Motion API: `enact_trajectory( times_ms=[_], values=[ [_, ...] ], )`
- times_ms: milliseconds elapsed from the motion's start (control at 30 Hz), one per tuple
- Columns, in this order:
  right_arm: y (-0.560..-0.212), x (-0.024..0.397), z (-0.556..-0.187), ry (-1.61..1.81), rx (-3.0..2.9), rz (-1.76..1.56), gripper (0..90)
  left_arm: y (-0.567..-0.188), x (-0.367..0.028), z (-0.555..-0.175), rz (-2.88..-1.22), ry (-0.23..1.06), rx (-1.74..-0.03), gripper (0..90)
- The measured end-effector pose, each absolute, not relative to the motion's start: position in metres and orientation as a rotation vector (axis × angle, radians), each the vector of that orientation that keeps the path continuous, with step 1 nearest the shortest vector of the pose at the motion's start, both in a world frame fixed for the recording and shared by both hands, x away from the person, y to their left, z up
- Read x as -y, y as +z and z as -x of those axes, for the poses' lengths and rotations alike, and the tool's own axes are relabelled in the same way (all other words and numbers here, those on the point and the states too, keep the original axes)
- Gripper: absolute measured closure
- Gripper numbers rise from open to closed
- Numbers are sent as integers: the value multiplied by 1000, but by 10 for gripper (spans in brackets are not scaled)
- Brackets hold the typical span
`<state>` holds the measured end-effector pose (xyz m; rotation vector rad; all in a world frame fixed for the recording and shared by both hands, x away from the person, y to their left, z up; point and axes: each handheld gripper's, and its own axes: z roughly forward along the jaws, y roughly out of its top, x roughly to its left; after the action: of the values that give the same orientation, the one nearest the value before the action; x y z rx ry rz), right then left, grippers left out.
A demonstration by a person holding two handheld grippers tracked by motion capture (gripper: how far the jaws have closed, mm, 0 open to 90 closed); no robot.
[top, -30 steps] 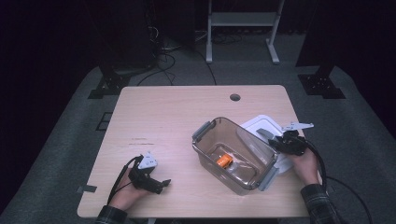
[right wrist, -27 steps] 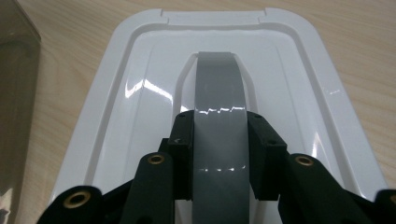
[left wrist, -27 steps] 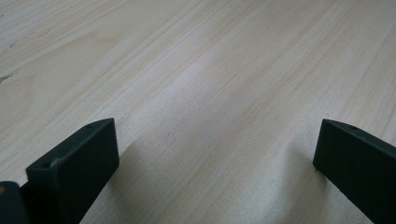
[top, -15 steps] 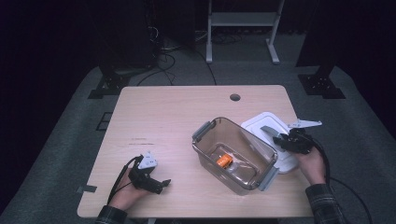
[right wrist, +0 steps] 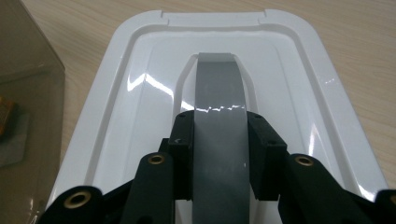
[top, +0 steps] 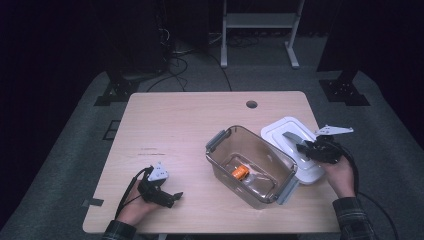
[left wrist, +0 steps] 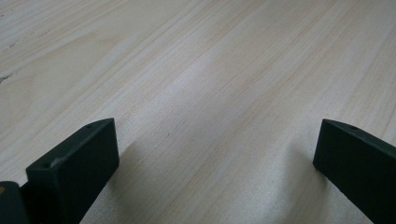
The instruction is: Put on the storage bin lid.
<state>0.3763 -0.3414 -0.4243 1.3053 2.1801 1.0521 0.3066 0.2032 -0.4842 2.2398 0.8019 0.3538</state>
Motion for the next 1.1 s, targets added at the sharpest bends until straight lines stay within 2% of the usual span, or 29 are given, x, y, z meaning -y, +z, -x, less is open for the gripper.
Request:
enact_trajectory(
  times_ms=[1100],
  values=[
    [-379, 339, -376, 1102, -2159, -1272, 661, -484, -203, -307, -2241, 354, -799, 0]
  ],
)
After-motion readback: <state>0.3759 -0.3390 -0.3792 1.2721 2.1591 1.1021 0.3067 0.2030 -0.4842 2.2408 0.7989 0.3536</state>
